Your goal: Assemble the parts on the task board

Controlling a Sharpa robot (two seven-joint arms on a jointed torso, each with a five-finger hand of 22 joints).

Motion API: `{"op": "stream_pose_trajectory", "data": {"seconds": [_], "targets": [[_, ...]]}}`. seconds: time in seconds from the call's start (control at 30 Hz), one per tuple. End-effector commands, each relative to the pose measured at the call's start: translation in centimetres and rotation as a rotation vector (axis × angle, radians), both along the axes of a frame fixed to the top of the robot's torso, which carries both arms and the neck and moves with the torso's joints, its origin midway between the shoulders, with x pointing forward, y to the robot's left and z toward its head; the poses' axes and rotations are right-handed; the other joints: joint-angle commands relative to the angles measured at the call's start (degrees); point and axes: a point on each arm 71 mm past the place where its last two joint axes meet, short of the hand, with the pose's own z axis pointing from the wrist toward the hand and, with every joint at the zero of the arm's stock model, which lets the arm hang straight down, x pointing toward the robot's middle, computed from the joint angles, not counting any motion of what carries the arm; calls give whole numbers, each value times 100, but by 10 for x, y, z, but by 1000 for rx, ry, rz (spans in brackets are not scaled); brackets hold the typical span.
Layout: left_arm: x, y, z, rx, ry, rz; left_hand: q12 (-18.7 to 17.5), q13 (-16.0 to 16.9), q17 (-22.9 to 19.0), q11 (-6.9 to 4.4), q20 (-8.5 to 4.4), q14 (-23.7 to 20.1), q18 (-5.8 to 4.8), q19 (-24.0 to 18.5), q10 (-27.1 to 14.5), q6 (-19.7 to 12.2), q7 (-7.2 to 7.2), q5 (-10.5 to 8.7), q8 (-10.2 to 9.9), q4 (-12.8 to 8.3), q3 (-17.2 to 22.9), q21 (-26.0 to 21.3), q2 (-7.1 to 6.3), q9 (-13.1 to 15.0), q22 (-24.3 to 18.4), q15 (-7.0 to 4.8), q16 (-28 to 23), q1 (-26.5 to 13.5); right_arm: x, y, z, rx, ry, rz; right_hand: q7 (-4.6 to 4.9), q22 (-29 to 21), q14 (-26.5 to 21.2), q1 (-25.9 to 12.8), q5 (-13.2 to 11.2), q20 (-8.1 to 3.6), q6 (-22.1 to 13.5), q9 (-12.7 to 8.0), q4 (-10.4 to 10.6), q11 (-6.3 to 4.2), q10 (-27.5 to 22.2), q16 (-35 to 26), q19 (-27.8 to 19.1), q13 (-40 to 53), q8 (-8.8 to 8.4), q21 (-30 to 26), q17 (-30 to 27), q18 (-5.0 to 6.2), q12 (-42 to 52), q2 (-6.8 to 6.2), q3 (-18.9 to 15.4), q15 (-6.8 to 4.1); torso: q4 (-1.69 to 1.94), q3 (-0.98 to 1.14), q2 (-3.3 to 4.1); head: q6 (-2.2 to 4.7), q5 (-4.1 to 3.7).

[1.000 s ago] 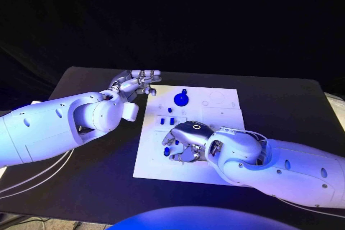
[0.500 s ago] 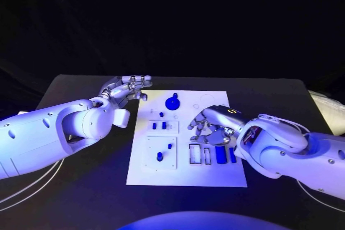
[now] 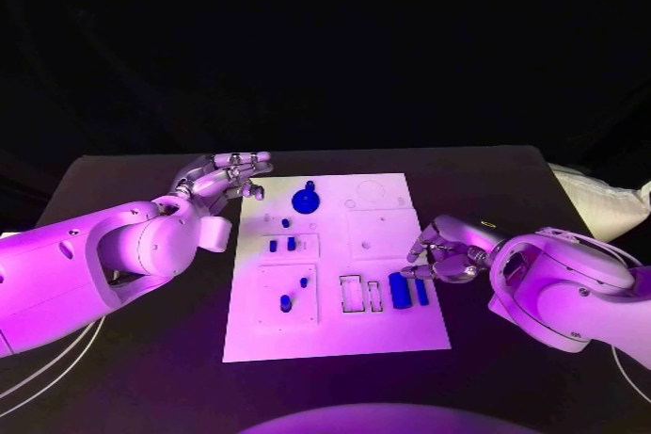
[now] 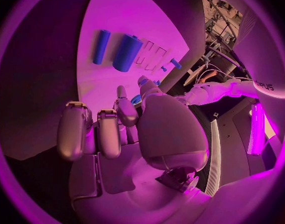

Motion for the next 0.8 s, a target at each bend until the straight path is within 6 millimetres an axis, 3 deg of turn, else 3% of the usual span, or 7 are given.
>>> {"op": "stream_pose_trajectory", "data": {"seconds": [0.03,0.23,0.8], "targets": [[-1,-2,-1,-14,2,-20,30,-1,-3,-2,17,-36,112,-16,-56,-52,-1,2,33,9,-40,-36,24,-8,-5,-7,-26,20,-3,-6,-6,-76,55,-52,-4,73,434,-50,76,-11,-44,41,113,-1,80,76,54,273,62,52,445,-53,219,60,-160,12,-27,7,-16,-14,-3],[-1,-2,-3,-14,6,-20,30,-1,-3,-2,17,-36,112,-16,-56,-52,-1,2,33,9,-40,-36,24,-8,-5,-7,-26,20,-5,-2,-12,-101,70,-37,-8,123,441,-98,106,-8,-70,97,263,0,73,131,59,401,109,84,525,-61,288,90,-353,15,-18,5,-20,-16,1],[-1,0,-5,-12,10,-17,30,-1,-3,-2,17,-36,112,-16,-56,-52,-1,2,33,9,-40,-36,24,-8,-5,-7,-26,20,-8,17,-31,-125,100,24,-14,180,446,-102,97,-5,-71,145,354,-2,77,165,68,480,153,117,578,-70,324,84,-493,15,-27,-1,-12,-48,23]]}}
